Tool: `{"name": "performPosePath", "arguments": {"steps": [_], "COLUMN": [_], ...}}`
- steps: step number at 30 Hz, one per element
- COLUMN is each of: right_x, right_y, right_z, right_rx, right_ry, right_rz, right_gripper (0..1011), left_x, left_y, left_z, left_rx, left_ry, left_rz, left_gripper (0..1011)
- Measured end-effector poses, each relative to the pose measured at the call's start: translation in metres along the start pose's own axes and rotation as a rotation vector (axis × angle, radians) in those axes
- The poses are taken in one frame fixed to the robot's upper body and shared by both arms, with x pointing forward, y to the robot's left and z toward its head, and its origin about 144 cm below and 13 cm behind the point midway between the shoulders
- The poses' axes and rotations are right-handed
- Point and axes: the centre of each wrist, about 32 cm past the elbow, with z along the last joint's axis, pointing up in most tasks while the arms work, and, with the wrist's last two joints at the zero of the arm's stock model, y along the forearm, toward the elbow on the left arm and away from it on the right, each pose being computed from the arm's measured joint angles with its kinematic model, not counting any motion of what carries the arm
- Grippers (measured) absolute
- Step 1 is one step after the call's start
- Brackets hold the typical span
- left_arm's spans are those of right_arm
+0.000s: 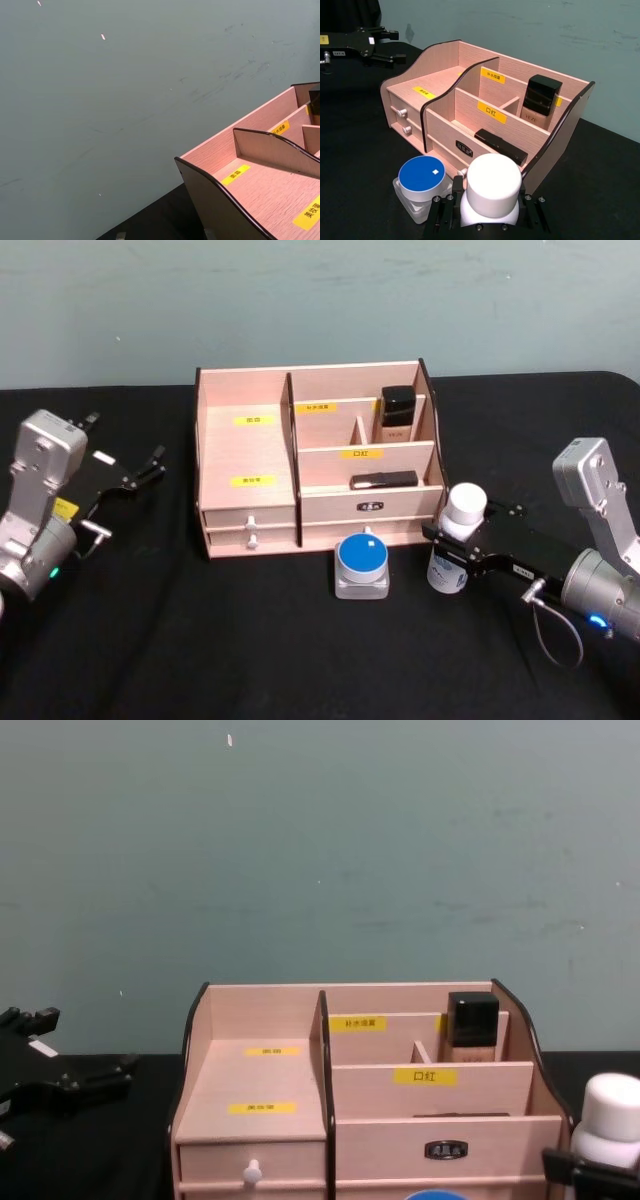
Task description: Pick up the facial cleanser and watermelon frost from the table and place them into the tiered storage box.
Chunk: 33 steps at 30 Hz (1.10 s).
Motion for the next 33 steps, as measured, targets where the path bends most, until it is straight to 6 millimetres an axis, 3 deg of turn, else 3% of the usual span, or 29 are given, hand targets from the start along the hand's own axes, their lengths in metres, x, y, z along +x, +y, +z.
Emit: {"name": "performPosePath", "arguments": {"steps": [14,25,33], "right_x": [0.001,-0.001,0.000], "right_y": [-0.001,-0.002,0.013], "right_z": [0.002,0.035,0.069], "right_rx": [0.015,0.066,0.118], "right_ry": [0.009,-0.037,-0.086], "right_rz": [0.003,0.054,0.104], "right_gripper": [601,601,601], "left_x": [0.000,0.000,0.000], "left_y": [0.000,0.000,0.000], "left_z": [0.000,0.000,0.000], "left_rx": [0.000,0.000,0.000], "left_ry": [0.000,0.000,0.000], "left_rz": [0.000,0.000,0.000], "left_gripper": [1009,1010,1010]}}
